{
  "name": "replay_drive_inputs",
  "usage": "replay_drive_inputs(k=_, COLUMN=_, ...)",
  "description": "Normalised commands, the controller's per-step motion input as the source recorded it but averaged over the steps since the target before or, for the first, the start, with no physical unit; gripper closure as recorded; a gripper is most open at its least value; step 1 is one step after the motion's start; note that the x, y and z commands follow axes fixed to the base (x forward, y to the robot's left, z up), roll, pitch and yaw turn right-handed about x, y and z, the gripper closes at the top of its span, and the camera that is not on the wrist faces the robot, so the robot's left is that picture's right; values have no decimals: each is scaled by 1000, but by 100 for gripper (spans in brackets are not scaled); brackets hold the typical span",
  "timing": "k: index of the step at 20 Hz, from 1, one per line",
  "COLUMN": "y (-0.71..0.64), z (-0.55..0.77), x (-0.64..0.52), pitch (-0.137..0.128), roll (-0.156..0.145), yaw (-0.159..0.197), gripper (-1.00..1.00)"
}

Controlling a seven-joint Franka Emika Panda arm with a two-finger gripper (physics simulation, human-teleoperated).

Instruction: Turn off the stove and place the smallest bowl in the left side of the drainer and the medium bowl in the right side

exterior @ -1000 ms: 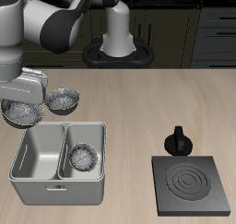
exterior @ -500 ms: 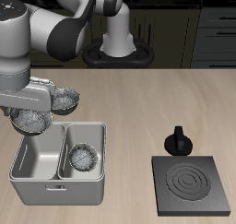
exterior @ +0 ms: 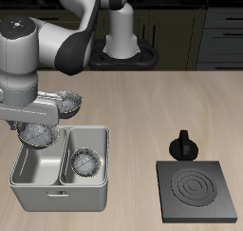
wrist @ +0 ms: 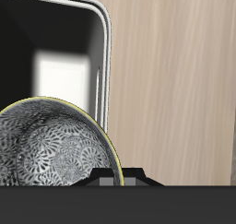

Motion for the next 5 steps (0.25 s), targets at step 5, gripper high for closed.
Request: replay_drive_inputs(k=5, y=31, z=-174, x=15, pitch=63, roll=-58, yaw=18, gripper=-100)
